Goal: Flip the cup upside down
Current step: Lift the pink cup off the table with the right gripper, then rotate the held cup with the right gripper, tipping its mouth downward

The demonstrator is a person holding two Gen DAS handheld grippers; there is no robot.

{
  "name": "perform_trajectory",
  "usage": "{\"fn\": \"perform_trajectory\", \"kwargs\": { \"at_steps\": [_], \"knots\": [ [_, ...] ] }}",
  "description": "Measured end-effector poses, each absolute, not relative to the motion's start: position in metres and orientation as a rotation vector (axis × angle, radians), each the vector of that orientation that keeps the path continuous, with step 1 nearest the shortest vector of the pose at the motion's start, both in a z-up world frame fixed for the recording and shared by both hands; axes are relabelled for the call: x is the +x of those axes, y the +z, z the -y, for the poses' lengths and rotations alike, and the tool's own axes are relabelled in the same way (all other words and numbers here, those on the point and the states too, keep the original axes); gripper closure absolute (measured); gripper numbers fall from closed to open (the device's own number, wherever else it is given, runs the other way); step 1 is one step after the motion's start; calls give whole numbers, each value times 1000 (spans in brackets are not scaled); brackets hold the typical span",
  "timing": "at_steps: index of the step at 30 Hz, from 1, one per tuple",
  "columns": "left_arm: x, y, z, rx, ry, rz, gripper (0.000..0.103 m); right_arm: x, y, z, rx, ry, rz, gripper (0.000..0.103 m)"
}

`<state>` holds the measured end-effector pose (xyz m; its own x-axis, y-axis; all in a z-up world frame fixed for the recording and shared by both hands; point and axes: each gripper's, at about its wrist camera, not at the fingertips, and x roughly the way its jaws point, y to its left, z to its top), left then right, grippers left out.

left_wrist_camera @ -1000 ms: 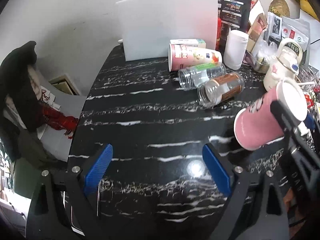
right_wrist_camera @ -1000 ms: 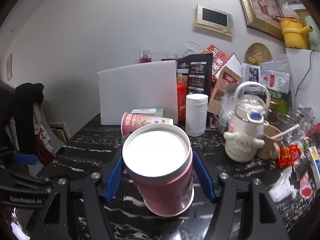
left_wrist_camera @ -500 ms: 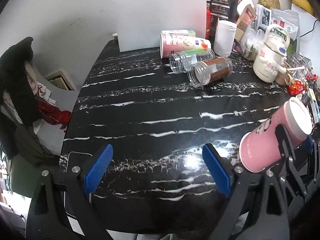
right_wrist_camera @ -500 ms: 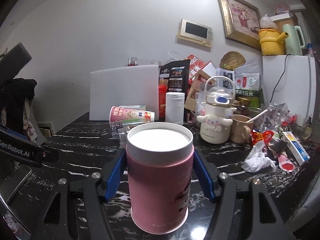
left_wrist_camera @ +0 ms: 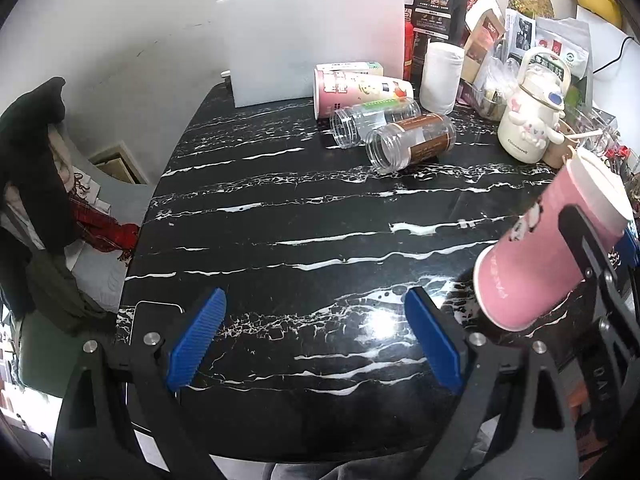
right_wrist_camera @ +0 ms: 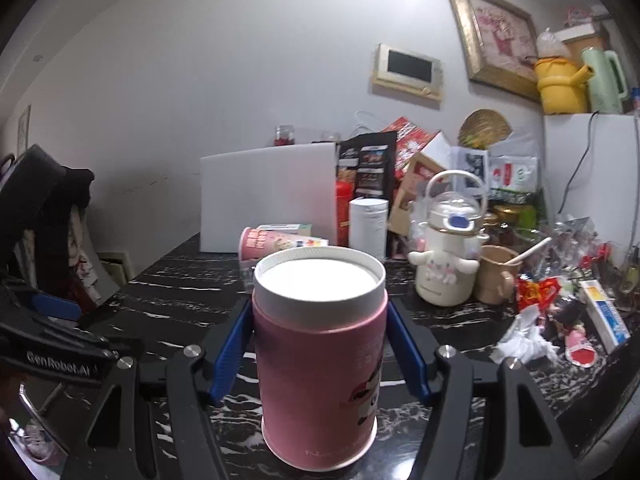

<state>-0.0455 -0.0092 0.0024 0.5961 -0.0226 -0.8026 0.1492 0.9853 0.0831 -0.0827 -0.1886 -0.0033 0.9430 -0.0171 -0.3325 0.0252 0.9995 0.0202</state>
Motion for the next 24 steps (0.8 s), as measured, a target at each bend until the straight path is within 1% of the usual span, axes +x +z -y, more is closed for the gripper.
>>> {"fn": "perform_trajectory", "kwargs": {
  "at_steps": [4, 10, 16, 24],
  "knots": [
    [-46, 4, 6, 154, -94, -928, 12, -70, -1, 189, 85, 66, -418, 36],
    [-48, 7, -2, 152, -90, -927, 12, -49, -9, 191, 288, 294, -633, 35],
    [-44, 8, -9, 142, -82, -938, 12, -29, -13, 198, 392, 394, -734, 36],
    [-22, 4, -3, 140, -79, -948, 12, 18, -26, 205, 462, 421, -809, 35]
  ]
}}
